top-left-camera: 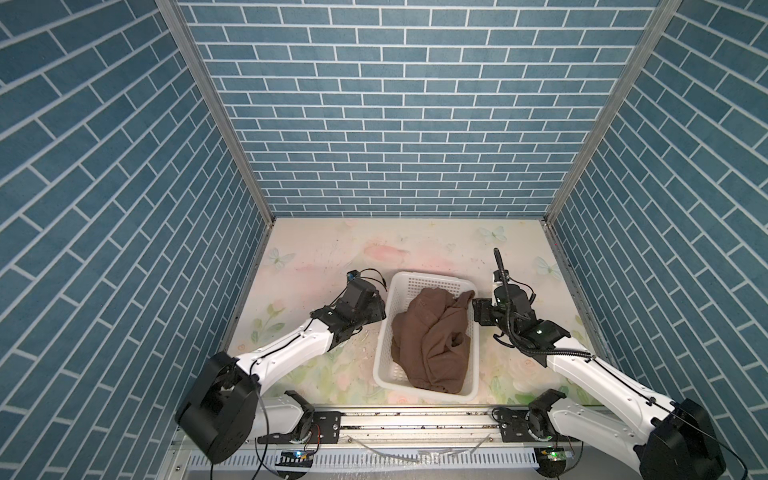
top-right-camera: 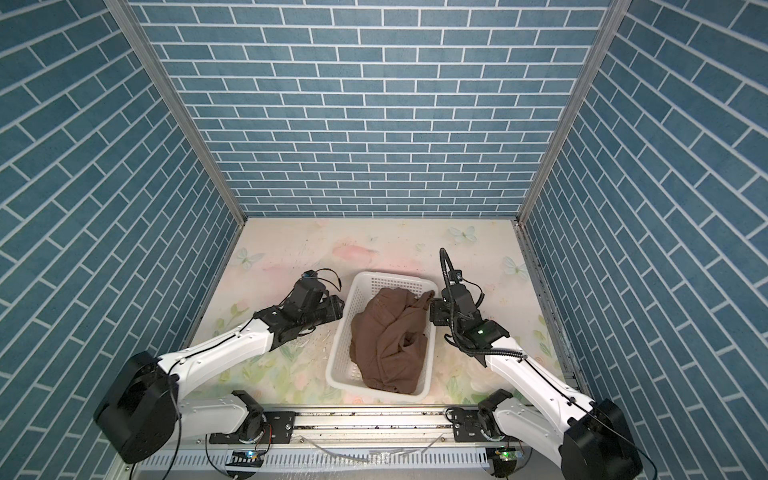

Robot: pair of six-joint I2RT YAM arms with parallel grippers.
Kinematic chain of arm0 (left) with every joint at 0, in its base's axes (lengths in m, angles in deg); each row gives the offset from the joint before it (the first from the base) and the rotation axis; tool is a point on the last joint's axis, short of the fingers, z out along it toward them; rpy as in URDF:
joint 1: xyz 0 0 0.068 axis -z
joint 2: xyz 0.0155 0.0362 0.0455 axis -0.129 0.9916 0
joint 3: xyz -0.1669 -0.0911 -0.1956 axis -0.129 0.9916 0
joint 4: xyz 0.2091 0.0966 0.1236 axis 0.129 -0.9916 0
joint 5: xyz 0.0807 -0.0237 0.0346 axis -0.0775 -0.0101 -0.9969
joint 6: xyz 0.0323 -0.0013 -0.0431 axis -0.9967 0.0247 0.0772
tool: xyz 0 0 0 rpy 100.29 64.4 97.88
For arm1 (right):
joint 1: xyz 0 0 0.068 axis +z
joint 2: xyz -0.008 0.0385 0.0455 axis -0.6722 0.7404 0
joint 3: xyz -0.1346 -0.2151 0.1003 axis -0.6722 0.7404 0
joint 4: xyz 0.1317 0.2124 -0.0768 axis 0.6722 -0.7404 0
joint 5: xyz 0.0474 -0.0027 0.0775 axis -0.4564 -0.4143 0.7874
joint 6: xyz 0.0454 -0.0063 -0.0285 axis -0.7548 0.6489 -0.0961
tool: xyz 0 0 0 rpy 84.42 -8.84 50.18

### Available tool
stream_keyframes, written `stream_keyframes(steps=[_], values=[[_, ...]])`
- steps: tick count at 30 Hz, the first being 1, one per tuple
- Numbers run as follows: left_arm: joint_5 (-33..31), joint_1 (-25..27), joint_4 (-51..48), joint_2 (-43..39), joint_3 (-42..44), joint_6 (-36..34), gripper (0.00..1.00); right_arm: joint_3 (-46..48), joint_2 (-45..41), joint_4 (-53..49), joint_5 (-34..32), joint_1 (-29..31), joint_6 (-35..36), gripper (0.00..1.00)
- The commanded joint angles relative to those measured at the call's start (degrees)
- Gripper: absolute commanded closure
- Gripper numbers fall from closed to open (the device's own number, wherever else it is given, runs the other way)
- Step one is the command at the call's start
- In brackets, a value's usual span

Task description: Fold and stack the trousers

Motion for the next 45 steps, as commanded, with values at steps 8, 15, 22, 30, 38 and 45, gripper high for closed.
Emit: stream_keyframes(steps=[8, 15, 22, 30, 38, 45], values=[[14.4, 2.5, 3.4, 19.3, -24.9, -4.0, 0.72, -3.7, -5.3, -4.1, -6.2, 0.0, 4.4, 0.29], [3.1, 2.9, -9.0, 4.7, -22.0, -5.2, 0.49, -1.5, -5.7, -6.7, -8.1, 0.0, 4.8, 0.28], [-11.8, 7.0, -25.3, -19.3, -9.0, 0.0, 0.40, -2.4, 3.1, 0.0, -5.1, 0.0, 5.2, 0.28], [-12.4, 12.1, -31.0, -30.6, 5.9, 10.5, 0.48, -6.3, 14.1, 8.1, 5.1, 0.0, 3.0, 0.39], [-11.7, 18.4, -33.0, -29.4, 1.0, 6.1, 0.45, -10.8, 25.7, 13.0, 4.8, 0.0, 2.3, 0.88], [-12.0, 26.2, -34.0, -23.6, -1.7, 8.7, 0.40, -16.2, 31.2, 11.8, 2.6, -1.8, 2.2, 1.00]])
